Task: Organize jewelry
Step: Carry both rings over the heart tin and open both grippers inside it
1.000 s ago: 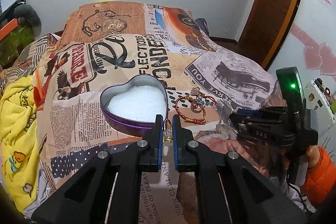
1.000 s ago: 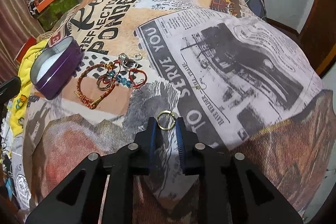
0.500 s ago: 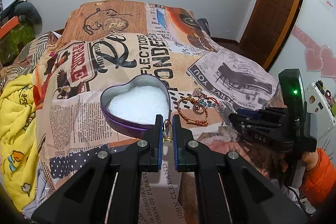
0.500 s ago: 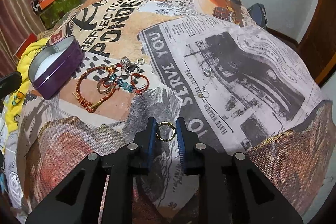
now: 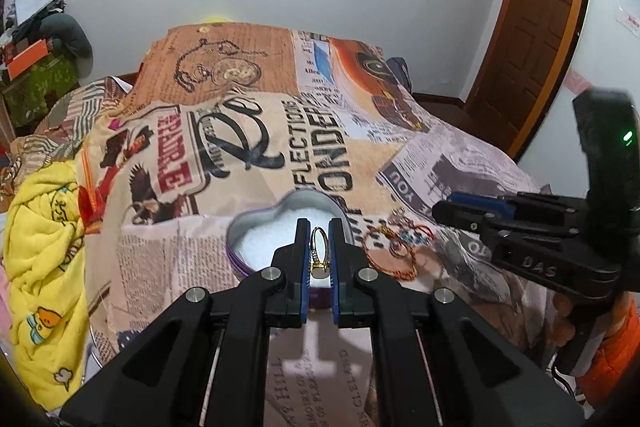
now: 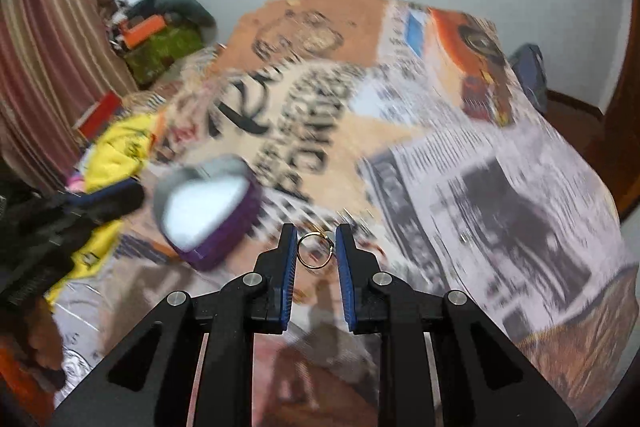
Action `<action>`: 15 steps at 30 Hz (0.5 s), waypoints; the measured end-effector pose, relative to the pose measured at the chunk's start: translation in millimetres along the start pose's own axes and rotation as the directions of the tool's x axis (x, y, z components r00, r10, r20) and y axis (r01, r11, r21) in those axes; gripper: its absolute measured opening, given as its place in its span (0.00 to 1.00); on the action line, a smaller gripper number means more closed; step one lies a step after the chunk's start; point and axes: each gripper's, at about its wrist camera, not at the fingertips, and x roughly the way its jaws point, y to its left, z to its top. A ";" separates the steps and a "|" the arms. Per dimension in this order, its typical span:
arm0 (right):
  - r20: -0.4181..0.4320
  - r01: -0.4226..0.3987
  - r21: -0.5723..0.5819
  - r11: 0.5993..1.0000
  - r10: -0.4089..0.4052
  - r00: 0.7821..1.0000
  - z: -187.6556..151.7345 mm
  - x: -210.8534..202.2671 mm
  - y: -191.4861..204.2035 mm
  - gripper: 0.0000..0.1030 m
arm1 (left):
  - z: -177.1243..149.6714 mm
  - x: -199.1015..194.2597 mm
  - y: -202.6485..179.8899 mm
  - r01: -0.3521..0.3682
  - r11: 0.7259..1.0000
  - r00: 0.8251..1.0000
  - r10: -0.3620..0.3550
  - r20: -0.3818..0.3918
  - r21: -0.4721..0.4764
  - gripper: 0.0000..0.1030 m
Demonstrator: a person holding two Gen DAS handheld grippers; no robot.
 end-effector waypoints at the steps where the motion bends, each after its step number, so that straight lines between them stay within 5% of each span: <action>1: 0.013 -0.011 -0.007 1.000 0.011 1.000 5.5 -1.5 4.7 0.17 | 1.9 0.2 1.6 -0.003 1.000 1.000 0.003 0.004 -0.001 0.07; 15: 0.035 -0.122 -0.048 0.991 0.123 0.992 36.2 18.5 41.0 0.17 | 9.2 23.8 22.9 -0.022 1.000 0.999 0.023 -0.025 0.016 0.07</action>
